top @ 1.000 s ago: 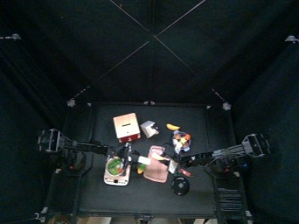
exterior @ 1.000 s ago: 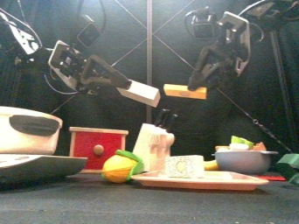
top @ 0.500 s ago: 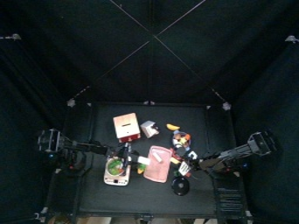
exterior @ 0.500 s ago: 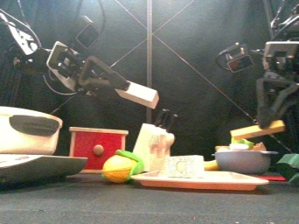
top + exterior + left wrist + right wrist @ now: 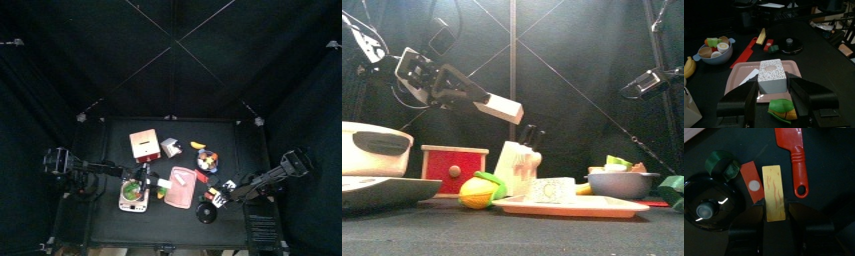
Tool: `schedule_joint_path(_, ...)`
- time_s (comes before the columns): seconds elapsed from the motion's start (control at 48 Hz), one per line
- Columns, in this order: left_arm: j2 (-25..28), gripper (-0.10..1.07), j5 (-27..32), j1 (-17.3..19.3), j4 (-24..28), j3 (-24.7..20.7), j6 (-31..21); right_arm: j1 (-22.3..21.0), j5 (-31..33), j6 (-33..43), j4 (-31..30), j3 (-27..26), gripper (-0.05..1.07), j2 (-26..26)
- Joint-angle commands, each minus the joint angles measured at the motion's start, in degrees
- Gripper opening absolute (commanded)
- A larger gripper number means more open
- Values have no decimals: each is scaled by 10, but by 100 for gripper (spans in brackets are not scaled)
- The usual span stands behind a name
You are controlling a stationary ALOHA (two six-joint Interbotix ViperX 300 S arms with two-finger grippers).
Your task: Place egg block near salmon
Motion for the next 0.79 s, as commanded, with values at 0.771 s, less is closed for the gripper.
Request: schedule_joint_path(0.771,-9,56,-2,-1,-1,-7,0,-12,-1,-6,-105,-47,88,11)
